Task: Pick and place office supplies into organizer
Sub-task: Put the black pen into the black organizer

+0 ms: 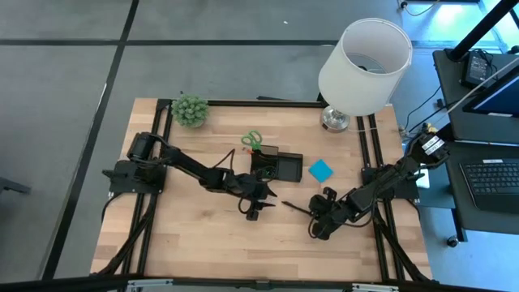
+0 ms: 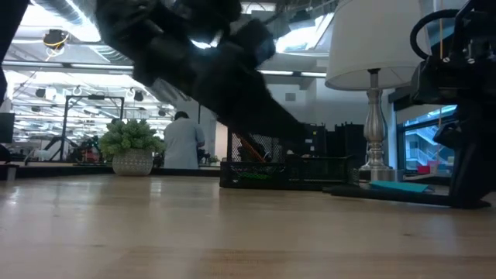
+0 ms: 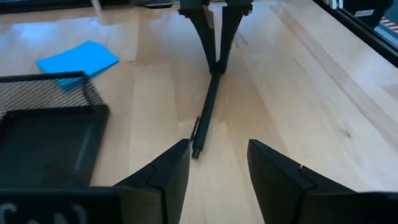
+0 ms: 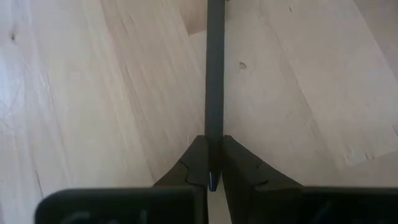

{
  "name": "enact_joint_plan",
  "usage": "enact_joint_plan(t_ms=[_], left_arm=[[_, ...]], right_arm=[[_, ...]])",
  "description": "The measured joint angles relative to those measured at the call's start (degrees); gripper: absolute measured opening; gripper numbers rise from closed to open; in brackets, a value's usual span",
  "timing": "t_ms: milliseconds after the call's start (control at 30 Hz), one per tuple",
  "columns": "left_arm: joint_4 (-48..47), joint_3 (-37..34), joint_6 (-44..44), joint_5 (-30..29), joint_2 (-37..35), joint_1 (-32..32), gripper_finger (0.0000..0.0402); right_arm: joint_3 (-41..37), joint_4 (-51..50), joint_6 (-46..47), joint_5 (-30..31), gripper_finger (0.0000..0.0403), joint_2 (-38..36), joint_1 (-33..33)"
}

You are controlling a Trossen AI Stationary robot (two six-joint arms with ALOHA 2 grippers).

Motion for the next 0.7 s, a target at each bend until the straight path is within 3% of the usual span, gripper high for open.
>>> enact_joint_plan(t_ms=[300,700], left_arm=[[-11.68,12.27,-0.04,-0.62,8.30,0.08,0.0159],[-18.60,20.18,-0.07,1.75,14.13,0.81,0.0163]], right_arm=[[0.00,0.43,-0.91,-0.10,0.0027,0.00,-0.11],[0.00,0.53,-1.64,0.07,0.0027,0.00,-0.11]])
